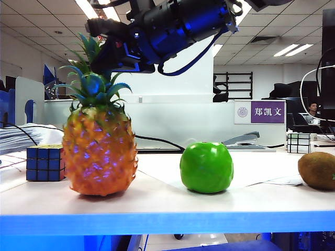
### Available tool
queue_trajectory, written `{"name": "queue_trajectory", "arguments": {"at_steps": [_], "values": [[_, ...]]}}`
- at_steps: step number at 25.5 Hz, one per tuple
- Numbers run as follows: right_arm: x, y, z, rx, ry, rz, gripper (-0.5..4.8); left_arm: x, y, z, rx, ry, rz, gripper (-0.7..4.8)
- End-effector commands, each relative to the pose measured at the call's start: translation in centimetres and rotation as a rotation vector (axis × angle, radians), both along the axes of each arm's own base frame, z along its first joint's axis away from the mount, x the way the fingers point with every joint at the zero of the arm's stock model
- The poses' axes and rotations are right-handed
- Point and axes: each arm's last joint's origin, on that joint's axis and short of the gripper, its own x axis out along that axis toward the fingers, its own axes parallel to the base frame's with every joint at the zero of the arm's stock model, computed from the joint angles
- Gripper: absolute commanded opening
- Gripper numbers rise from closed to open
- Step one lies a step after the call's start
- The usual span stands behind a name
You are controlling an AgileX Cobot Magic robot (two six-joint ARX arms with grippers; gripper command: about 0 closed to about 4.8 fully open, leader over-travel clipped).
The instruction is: Arrange all the fruits from large to small from left to right in a row.
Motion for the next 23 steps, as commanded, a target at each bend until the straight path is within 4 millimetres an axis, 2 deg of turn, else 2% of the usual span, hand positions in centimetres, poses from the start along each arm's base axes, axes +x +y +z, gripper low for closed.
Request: {"name": "queue_trajectory", "arguments": {"at_steps": [1, 2, 3, 6, 9, 12, 13, 19, 21, 23], "values": [[0.0, 0.1, 0.6, 0.029, -0.023, 0.005, 1.38, -0.1, 0.0, 0.2, -0.003, -0.016, -0.005, -0.06], [0.0, 0.1, 0.6, 0.032, -0.014, 0.003, 2.41, -0.1, 0.0, 0.2, -0.003, -0.015, -0.005, -0.06], [0.0, 0.1, 0.6, 0.033, -0.011, 0.003, 3.13, -0.1, 0.0, 0.2, -0.003, -0.016, -0.005, -0.06], [0.0, 0.1, 0.6, 0.033, -0.011, -0.001, 3.22, -0.1, 0.0, 0.2, -0.002, -0.015, -0.005, -0.06], [0.0, 0.1, 0.6, 0.037, -0.013, -0.009, 4.24, -0.1, 0.0, 0.2, -0.002, -0.015, -0.005, -0.06], [0.1, 0.0, 0.9, 0.051, -0.031, -0.031, 4.42, -0.1, 0.0, 0.2, -0.002, -0.013, -0.005, -0.06], [0.1, 0.0, 1.0, 0.058, -0.039, -0.04, 4.79, -0.1, 0.0, 0.2, -0.002, -0.011, -0.005, -0.06], [0.2, 0.0, 1.9, 0.125, -0.101, -0.06, 4.79, -0.1, 0.0, 0.1, -0.002, -0.007, -0.005, -0.06], [0.2, -0.2, 3.0, 0.178, -0.151, -0.098, 4.79, -0.1, 0.0, 0.1, -0.002, -0.006, -0.005, -0.06], [-0.2, -1.0, 4.8, 0.243, -0.209, -0.137, 4.79, -0.1, 0.0, 0.1, -0.002, -0.006, -0.005, -0.06]]}}
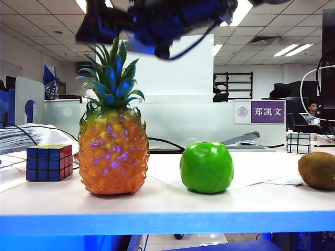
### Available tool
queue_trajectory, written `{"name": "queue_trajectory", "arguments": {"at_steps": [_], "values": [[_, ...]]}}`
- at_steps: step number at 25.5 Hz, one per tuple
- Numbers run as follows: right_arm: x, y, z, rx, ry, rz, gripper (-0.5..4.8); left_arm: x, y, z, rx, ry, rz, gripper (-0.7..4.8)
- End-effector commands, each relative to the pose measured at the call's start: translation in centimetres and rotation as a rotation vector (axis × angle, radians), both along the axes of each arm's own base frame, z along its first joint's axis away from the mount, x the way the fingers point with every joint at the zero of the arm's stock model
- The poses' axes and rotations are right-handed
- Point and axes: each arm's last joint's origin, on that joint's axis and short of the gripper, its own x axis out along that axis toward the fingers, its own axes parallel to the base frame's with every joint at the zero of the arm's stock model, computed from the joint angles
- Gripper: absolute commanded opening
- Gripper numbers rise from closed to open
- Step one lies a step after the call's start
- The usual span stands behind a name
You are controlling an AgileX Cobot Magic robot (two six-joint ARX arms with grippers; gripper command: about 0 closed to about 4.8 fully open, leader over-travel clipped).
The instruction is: Arrange all the fruits from large to small from left to right in a row.
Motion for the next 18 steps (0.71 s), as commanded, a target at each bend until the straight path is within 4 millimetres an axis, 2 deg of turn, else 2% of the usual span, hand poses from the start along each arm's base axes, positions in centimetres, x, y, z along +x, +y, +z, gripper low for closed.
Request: {"name": "queue_trajectory", "arguments": {"at_steps": [1, 4, 6, 7, 8, 9, 11, 15, 18], "values": [[-0.7, -1.4, 4.1, 0.145, -0.127, -0.068, 4.79, -0.1, 0.0, 0.2, -0.006, -0.014, -0.007, -0.06], [-2.4, -4.1, 8.3, 0.248, -0.214, -0.119, 4.79, -0.3, 0.0, 0.8, -0.031, -0.063, -0.014, -0.06], [-4.3, -6.4, 11.1, 0.29, -0.254, -0.184, 4.66, -0.5, 0.1, 1.4, -0.042, -0.122, -0.005, -0.06], [-5.4, -7.8, 12.4, 0.275, -0.272, -0.247, 3.1, -0.5, 0.2, 1.5, -0.06, -0.127, 0.038, -0.06], [-6.7, -9.4, 13.3, 0.233, -0.28, -0.328, 1.16, -0.3, 0.3, 1.4, -0.085, -0.107, 0.09, -0.06], [-7.9, -11.0, 13.8, 0.172, -0.264, -0.408, -0.18, -0.2, 0.4, 1.3, -0.1, -0.089, 0.11, -0.06], [-10.8, -14.5, 13.8, 0.068, -0.137, -0.559, -0.02, -0.1, 0.4, 1.0, -0.113, -0.051, 0.107, -0.06], [-16.6, -20.6, 12.2, 0.099, 0.147, -0.57, -0.02, 0.1, 0.3, 0.5, -0.135, 0.035, 0.097, -0.06], [-20.3, -24.4, 10.9, 0.141, 0.217, -0.574, -0.02, 0.1, 0.3, 0.4, -0.159, 0.07, 0.087, -0.06]]}}
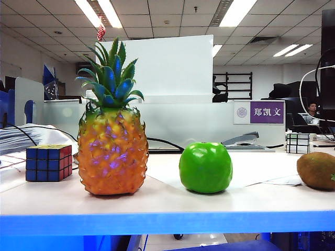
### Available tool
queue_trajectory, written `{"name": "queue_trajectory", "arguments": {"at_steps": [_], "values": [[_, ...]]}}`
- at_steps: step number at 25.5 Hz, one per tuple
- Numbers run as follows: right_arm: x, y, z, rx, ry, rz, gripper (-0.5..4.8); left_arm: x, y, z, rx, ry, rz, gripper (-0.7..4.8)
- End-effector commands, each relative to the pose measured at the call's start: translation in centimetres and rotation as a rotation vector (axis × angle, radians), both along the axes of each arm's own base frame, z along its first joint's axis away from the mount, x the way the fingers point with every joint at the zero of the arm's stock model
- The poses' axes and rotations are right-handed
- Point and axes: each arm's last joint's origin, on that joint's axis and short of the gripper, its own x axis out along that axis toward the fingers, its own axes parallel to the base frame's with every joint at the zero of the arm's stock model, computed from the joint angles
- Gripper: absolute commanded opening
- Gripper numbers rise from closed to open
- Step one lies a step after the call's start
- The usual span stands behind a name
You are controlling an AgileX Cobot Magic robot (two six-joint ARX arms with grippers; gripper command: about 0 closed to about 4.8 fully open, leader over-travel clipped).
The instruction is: Arrange all the fruits from large to small from left to right in a row.
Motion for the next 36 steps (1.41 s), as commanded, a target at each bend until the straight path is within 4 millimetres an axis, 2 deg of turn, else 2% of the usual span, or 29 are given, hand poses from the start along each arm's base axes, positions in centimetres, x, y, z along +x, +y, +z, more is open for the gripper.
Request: {"name": "queue_trajectory", "arguments": {"at_steps": [1, 2, 4, 7, 9, 10, 14, 17, 20, 23, 27, 31, 36], "values": [[-3.5, -3.6, -1.8, 0.067, 0.089, -0.005, -0.02, 0.0, 0.0, 0.1, -0.04, 0.026, -0.014, -0.06], [-4.9, -5.1, -2.5, 0.118, 0.094, -0.001, -0.03, 0.0, 0.0, 0.1, -0.046, 0.025, -0.016, -0.06], [-6.6, -6.8, -3.5, 0.149, 0.085, 0.019, -0.03, -0.1, 0.0, 0.2, -0.056, 0.022, -0.023, -0.06], [-7.7, -7.8, -5.3, 0.147, 0.076, 0.034, -0.03, -0.1, 0.0, 0.2, -0.057, 0.02, -0.023, -0.06], [-7.3, -7.2, -6.5, 0.078, 0.086, 0.083, -0.02, -0.1, 0.0, 0.2, -0.056, 0.021, -0.023, -0.06], [-6.5, -6.1, -7.3, 0.013, 0.085, 0.131, -0.02, -0.1, 0.0, 0.2, -0.055, 0.018, -0.028, -0.06], [-3.9, -3.2, -9.2, 0.026, -0.027, 0.219, -0.02, -0.1, 0.0, 0.3, -0.056, 0.011, -0.028, -0.06], [-2.5, -1.9, -10.4, 0.024, -0.13, 0.165, -0.01, -0.1, 0.0, 0.3, -0.055, 0.013, -0.028, -0.06], [-0.9, -0.9, -12.4, 0.057, -0.187, 0.037, -0.01, -0.1, 0.0, 0.3, -0.055, 0.012, -0.028, -0.05], [-0.1, 0.0, -14.5, 0.053, -0.191, 0.051, -0.01, -0.1, 0.0, 0.2, -0.055, 0.013, -0.028, -0.05], [0.3, 1.0, -16.6, 0.045, -0.163, 0.18, -0.01, -0.1, -0.1, 0.1, -0.054, 0.025, -0.041, -0.05], [0.2, 1.3, -17.2, 0.085, -0.09, 0.309, -0.01, -0.1, -0.1, 0.1, -0.054, 0.026, -0.042, -0.05], [0.2, 1.3, -17.6, 0.055, -0.053, 0.309, -0.01, -0.1, -0.1, 0.1, -0.054, 0.032, -0.042, -0.05]]}}
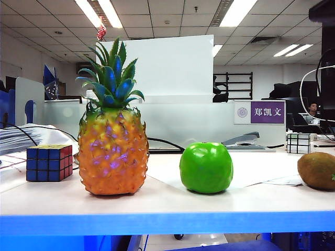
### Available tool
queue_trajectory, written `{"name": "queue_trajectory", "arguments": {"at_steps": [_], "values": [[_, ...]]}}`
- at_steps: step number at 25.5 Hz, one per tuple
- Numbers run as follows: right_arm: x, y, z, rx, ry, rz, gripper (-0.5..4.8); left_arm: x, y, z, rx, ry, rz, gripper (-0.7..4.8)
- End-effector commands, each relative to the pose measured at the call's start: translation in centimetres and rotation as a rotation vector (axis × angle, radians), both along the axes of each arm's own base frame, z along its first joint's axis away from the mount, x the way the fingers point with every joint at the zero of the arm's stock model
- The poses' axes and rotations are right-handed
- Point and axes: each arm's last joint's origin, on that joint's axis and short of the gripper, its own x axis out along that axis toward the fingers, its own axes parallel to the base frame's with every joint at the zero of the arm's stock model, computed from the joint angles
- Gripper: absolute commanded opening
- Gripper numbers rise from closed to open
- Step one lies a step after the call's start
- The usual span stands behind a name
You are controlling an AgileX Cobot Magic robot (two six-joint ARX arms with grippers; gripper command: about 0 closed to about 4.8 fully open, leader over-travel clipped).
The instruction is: Arrange all the fruits from large to small from left to right in a row.
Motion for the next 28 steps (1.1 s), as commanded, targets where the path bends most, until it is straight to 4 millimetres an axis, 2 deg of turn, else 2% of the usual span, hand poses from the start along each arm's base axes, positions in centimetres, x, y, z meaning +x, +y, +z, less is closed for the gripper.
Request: {"name": "queue_trajectory", "arguments": {"at_steps": [1, 10, 14, 16, 19, 28], "values": [[0.0, 0.0, 0.0, -0.006, 0.008, 0.003, -0.01, 0.0, 0.0, 0.1, -0.001, -0.007, 0.0, -0.06], [0.0, 0.0, -0.1, -0.01, 0.011, 0.003, -0.01, 0.0, 0.0, 0.0, 0.0, 0.005, 0.001, -0.05], [0.0, 0.0, -0.1, -0.01, 0.012, 0.003, -0.01, 0.1, 0.0, -0.3, 0.083, -0.017, 0.036, -0.05], [0.0, 0.0, -0.1, -0.01, 0.011, 0.002, -0.01, 0.4, 0.3, -0.9, 0.101, 0.033, 0.122, -0.05], [0.0, 0.0, -0.1, -0.01, 0.012, 0.002, -0.01, 0.9, 1.0, -2.6, 0.097, 0.233, 0.355, -0.05], [0.0, 0.0, -0.1, -0.01, 0.012, 0.003, -0.01, 1.0, 2.4, -3.0, 0.143, 0.264, 0.613, -0.05]]}}
